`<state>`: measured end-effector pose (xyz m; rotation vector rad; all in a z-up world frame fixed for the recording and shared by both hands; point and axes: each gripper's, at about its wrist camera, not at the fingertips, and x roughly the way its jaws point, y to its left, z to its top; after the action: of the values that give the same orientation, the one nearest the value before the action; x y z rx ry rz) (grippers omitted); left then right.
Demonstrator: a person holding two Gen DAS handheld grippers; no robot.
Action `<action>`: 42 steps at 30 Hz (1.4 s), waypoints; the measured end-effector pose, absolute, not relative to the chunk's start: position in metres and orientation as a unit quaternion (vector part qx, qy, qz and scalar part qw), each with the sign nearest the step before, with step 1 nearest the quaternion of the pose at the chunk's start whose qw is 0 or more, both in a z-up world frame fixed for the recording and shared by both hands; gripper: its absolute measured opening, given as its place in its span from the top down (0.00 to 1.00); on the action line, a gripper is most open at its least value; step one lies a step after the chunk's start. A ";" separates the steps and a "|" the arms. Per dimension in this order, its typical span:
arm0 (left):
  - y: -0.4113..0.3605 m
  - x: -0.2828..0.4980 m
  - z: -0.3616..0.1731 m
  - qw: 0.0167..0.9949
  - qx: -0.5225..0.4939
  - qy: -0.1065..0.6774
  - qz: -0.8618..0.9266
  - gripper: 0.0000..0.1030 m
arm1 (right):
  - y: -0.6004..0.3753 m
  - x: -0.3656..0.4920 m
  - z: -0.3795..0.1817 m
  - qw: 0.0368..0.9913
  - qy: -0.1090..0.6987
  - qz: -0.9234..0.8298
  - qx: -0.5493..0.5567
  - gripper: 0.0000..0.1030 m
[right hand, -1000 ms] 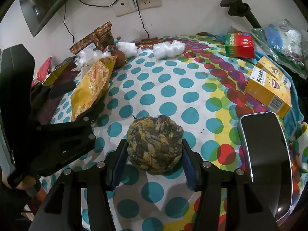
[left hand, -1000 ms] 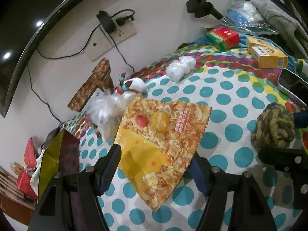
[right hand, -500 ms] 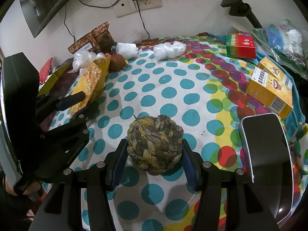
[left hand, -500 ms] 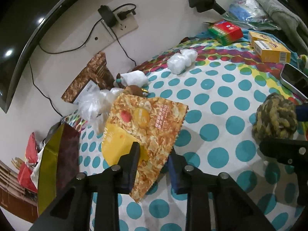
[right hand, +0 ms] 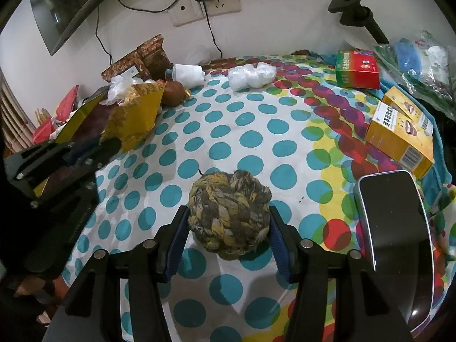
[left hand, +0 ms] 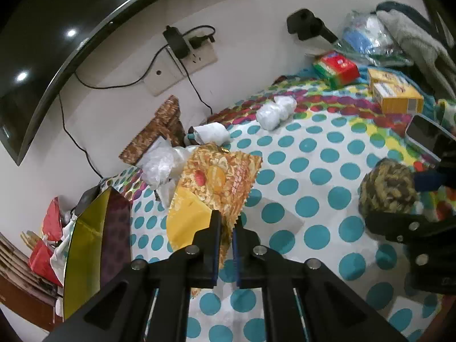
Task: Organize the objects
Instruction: 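Grasp the yellow snack bag with the left gripper while right holds the ball, then carry the yellow snack bag with the left gripper over the gold tin tray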
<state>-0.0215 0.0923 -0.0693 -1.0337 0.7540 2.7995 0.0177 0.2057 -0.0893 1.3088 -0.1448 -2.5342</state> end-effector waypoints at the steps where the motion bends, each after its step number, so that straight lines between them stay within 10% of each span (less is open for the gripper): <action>1: 0.091 -0.021 -0.067 0.034 -0.337 0.241 0.910 0.93 | 0.205 0.018 -0.089 0.142 -0.049 -0.879 0.453 0.51; 42: 0.022 -0.019 0.011 0.084 -0.367 0.085 0.923 0.94 | 0.177 -0.082 -0.089 0.072 -0.040 -0.916 0.393 0.51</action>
<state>-0.0194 0.0222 0.0109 -1.0943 0.2538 2.7535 -0.0824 0.1769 -0.0885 1.1813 -0.1216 -2.7522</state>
